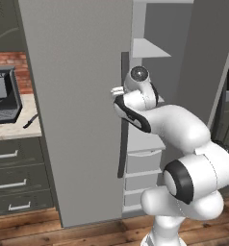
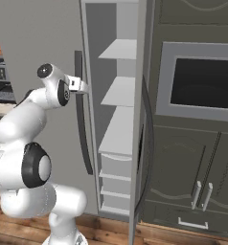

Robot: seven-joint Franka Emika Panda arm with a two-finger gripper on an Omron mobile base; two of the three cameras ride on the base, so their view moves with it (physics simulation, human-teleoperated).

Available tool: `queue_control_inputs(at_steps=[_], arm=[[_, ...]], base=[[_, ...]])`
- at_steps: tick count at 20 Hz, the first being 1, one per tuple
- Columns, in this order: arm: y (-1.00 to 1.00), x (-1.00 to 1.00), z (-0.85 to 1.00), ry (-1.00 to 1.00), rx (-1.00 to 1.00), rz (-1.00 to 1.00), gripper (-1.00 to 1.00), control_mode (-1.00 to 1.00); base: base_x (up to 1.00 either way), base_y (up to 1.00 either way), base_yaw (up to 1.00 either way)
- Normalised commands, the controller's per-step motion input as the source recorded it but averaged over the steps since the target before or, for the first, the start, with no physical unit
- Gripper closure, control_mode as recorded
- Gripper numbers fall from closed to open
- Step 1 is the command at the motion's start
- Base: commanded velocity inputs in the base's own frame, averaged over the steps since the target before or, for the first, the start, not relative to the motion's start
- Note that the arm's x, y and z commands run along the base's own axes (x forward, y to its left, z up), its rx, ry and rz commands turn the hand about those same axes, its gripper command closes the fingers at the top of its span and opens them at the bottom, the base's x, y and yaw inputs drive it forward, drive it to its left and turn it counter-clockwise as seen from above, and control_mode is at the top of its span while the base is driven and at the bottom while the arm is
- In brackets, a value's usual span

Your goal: Retrieve the butter from the fridge and place it on a plate on the dining table. Then retrieve the butter knife by the fridge and place it near the plate.

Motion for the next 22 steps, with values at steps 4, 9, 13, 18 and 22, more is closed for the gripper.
queue_control_inputs(at_steps=[4,9,13,18,22], arm=[[0.08,0.02,0.08,-0.24,-0.03,0.0,-1.0,-1.0],[-0.18,0.0,0.0,-0.21,0.0,0.0,-1.0,-1.0],[-0.05,0.17,0.0,-0.03,0.0,0.0,-1.0,-1.0],[0.0,0.46,0.0,0.0,0.02,0.0,-1.0,-1.0],[0.0,0.45,0.0,0.0,0.02,0.03,-1.0,-1.0]], base=[[0.0,0.0,0.0],[0.0,0.0,0.0],[0.0,0.0,0.0],[0.0,0.0,0.0],[0.0,0.0,0.0]])
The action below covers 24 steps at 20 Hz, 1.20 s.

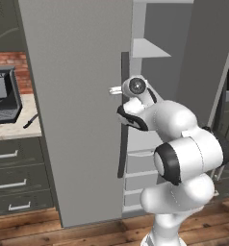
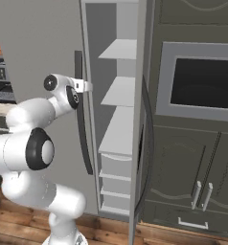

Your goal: Retrieve the butter from the fridge and place it on a plate on the dining table. Then retrieve the butter knife by the fridge and place it near the plate.

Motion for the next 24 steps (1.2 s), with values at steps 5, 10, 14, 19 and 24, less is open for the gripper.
queue_control_inputs(at_steps=[5,10,14,19,24], arm=[[-0.02,0.39,0.0,0.0,0.02,0.05,-1.0,-1.0],[0.0,0.27,0.0,0.0,0.0,0.02,1.0,-1.0],[0.0,0.0,0.0,0.0,0.0,0.0,1.0,-1.0],[0.1,-0.03,0.01,0.01,-0.01,-0.01,1.0,-1.0],[0.22,-0.28,0.46,0.14,-0.01,-0.15,1.0,-1.0]], base=[[0.0,0.0,0.0],[0.0,0.0,0.0],[0.0,0.0,0.0],[0.0,0.0,0.0],[0.0,0.0,0.0]])
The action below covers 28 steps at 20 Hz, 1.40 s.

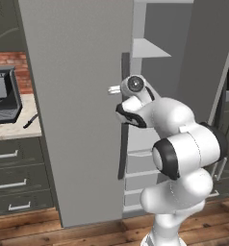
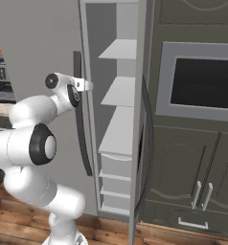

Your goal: Retrieve the butter from the fridge and place it on a plate on the dining table. Then retrieve the butter knife by the fridge and place it near the plate.

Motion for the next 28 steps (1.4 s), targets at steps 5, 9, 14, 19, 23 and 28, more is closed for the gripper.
queue_control_inputs(at_steps=[5,9,14,19,23,28], arm=[[0.18,-0.6,0.61,0.24,0.08,-0.24,1.0,-1.0],[0.25,-0.62,0.59,0.29,0.15,-0.28,1.0,-1.0],[0.36,-0.74,0.28,0.16,0.05,-0.23,1.0,-1.0],[0.67,-0.76,0.0,0.0,0.0,-0.12,1.0,-1.0],[0.82,-0.54,0.01,0.0,-0.01,-0.12,1.0,-1.0],[0.91,-0.39,0.07,0.0,0.0,-0.18,1.0,-1.0]], base=[[0.0,0.0,0.0],[0.0,0.0,0.0],[0.0,0.0,0.0],[0.0,0.0,0.0],[0.0,0.0,0.0],[0.0,0.0,0.0]])
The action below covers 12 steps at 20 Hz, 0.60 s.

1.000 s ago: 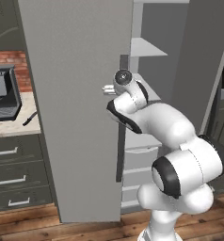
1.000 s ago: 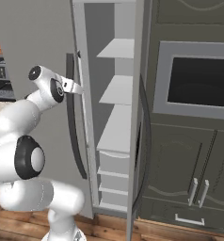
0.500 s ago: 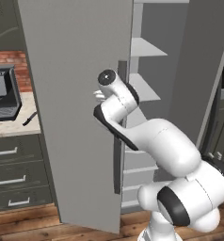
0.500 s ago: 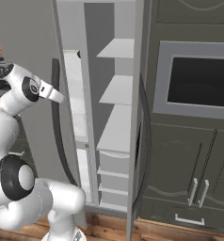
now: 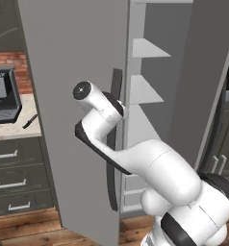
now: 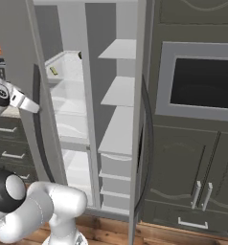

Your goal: Retrieve the butter from the fridge and place it on a plate on the dining table. Then retrieve the butter knife by the fridge and place it near the plate.

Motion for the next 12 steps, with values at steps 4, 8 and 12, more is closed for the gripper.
queue_control_inputs(at_steps=[4,8,12], arm=[[0.79,-0.26,0.0,0.0,-0.03,-0.14,1.0,-1.0],[0.56,-0.22,0.0,0.0,-0.01,-0.13,1.0,-1.0],[0.51,-0.07,0.0,0.0,-0.01,-0.11,-1.0,-1.0]], base=[[0.0,0.0,0.0],[0.0,0.0,0.0],[0.0,0.0,0.0]])
